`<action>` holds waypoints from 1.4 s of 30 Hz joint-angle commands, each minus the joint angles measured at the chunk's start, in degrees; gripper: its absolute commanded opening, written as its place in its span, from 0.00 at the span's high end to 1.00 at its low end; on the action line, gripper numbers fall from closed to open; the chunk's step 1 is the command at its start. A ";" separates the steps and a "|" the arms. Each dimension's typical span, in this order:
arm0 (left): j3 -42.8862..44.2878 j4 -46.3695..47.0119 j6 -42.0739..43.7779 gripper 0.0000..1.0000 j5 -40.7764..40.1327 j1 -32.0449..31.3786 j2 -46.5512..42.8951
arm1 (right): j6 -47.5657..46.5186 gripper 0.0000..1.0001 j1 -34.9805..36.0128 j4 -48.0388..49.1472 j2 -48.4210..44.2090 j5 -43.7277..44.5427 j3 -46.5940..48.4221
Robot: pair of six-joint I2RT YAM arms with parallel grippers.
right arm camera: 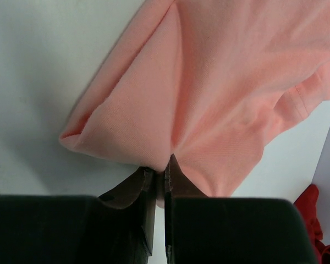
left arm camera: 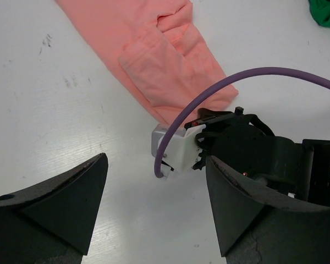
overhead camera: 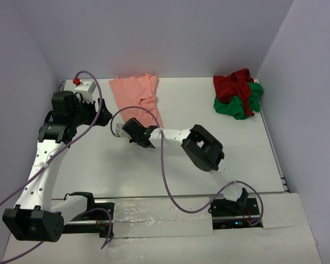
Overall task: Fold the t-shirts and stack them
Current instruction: Fold the tshirt
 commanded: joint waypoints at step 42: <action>2.71 -3.46 0.78 0.19 3.27 0.33 -7.18 | 7.97 1.00 4.75 -8.14 -16.30 -0.11 0.54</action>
